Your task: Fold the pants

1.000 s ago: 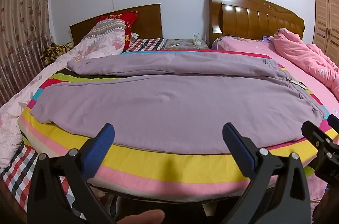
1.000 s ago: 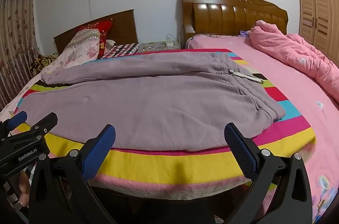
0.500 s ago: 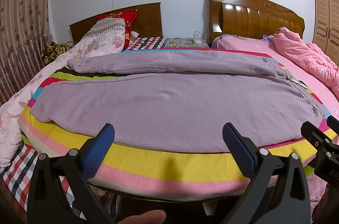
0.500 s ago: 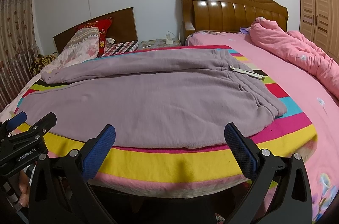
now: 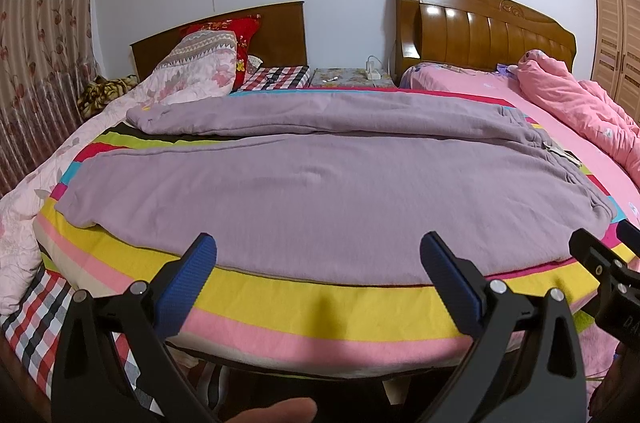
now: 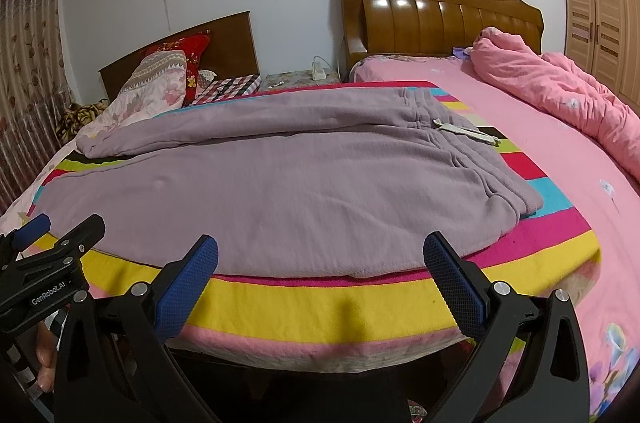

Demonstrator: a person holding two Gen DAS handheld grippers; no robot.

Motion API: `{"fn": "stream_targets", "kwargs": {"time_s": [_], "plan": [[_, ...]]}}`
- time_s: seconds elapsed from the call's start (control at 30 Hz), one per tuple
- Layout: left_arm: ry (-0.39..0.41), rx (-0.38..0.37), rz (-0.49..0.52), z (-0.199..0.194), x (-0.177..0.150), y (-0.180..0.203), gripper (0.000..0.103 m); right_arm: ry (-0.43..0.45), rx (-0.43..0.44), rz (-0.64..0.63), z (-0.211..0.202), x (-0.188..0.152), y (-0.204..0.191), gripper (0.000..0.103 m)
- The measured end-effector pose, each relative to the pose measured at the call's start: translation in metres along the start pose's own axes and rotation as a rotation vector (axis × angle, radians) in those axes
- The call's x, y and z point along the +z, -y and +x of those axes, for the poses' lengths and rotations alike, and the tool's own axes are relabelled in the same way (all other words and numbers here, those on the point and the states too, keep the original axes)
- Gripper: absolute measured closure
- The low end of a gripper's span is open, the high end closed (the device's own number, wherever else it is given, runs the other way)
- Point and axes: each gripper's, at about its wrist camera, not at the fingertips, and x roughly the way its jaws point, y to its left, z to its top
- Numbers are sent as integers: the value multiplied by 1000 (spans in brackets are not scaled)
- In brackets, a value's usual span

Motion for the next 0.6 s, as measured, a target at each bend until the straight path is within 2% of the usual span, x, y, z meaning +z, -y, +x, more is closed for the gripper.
{"fn": "stream_targets", "kwargs": {"time_s": [0.6], "plan": [[-12,0,-3,0,2,-1,1,-8,1,4,1,1,1,4]]}}
